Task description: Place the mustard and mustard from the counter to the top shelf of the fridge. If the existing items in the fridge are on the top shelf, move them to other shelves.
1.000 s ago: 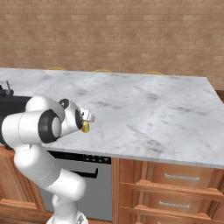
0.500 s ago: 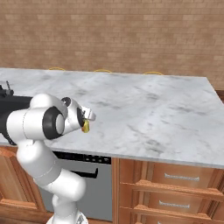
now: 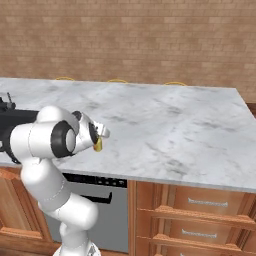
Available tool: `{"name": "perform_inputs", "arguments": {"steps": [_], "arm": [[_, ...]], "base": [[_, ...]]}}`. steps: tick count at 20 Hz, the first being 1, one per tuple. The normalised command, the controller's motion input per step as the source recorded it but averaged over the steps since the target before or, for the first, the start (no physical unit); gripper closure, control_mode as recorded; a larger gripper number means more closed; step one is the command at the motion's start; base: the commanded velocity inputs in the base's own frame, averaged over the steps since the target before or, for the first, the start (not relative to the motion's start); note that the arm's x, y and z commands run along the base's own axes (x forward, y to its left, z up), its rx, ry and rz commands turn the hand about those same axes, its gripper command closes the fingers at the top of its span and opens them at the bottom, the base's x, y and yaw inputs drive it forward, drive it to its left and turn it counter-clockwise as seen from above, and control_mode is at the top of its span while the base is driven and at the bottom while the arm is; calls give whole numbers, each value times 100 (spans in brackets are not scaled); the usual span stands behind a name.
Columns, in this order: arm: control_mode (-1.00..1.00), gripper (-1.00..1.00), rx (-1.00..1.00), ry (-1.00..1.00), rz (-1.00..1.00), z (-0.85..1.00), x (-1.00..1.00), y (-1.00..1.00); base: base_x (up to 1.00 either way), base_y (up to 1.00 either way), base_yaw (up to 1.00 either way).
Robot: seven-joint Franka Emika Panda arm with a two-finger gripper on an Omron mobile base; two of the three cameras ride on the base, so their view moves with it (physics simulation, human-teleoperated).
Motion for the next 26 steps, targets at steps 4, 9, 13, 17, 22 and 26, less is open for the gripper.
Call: {"name": "perform_inputs", "arguments": {"steps": [4,9,13,17,22,26], "arm": [[-100,100,0,-3,0,-3,6,-5],[-100,100,0,-1,0,0,-2,-2],[-100,100,0,-11,0,50,-54,0],[-100,100,-2,-16,0,100,-85,0],[-100,100,0,-5,0,100,-100,0],[-100,100,0,0,0,100,-97,0]], "base": [[0,0,0],[0,0,0],[0,0,0],[0,0,0],[0,0,0],[0,0,0]]}}
